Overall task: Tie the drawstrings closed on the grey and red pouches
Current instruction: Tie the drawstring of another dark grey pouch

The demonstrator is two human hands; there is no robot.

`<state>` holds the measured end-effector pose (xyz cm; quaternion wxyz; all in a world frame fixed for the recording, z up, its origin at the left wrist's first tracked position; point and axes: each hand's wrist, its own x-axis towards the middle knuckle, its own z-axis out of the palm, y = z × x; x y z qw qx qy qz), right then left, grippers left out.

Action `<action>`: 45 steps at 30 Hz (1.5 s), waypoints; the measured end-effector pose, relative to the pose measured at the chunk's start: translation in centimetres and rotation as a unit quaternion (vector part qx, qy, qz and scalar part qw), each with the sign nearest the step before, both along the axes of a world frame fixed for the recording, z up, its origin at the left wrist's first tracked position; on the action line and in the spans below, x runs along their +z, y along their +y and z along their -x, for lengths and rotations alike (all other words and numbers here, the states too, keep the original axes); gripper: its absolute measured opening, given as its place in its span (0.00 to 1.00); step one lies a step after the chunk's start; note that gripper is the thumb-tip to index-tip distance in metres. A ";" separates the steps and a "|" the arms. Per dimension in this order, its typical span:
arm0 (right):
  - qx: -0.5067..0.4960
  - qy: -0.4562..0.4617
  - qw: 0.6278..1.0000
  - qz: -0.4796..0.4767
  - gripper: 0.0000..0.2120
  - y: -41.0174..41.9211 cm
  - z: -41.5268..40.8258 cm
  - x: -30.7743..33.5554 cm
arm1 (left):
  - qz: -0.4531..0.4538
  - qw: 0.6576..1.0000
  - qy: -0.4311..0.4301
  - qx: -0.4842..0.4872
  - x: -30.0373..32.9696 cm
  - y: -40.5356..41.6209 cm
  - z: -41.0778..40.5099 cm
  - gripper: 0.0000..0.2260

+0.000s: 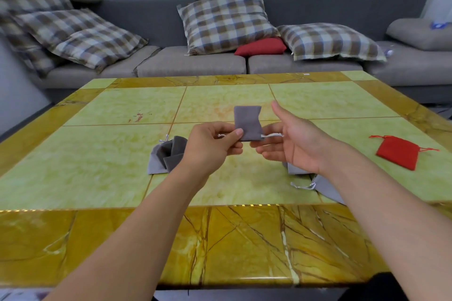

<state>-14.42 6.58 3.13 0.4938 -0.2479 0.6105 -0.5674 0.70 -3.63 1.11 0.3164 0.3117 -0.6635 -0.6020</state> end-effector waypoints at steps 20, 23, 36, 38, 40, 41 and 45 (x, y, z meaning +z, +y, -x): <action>-0.035 0.200 0.978 0.052 0.20 -0.1 0.0 -0.5 | 0.090 0.993 -0.049 0.065 -0.3 -2.0 -0.5 0.09; -0.072 0.212 0.972 0.068 0.21 -0.2 0.3 -0.5 | 0.183 0.972 -0.135 0.055 -0.2 -2.3 -0.8 0.13; -0.035 0.092 0.990 0.102 0.19 0.0 0.4 0.0 | 0.053 0.990 -0.125 -0.033 0.1 -1.2 0.0 0.18; -0.024 0.074 0.991 0.112 0.19 0.1 0.4 0.1 | -0.084 0.992 -0.092 -0.015 0.4 -0.9 0.4 0.21; -0.017 0.060 0.991 0.118 0.19 0.1 0.4 0.1 | -0.173 0.982 -0.075 -0.023 0.4 -0.7 0.5 0.24; -0.013 0.056 0.991 0.119 0.19 0.1 0.4 0.1 | -0.196 0.978 -0.069 -0.029 0.4 -0.6 0.5 0.25; 0.002 0.051 0.992 0.115 0.19 -0.1 0.4 0.0 | -0.256 0.965 -0.037 -0.048 0.2 -0.7 0.5 0.25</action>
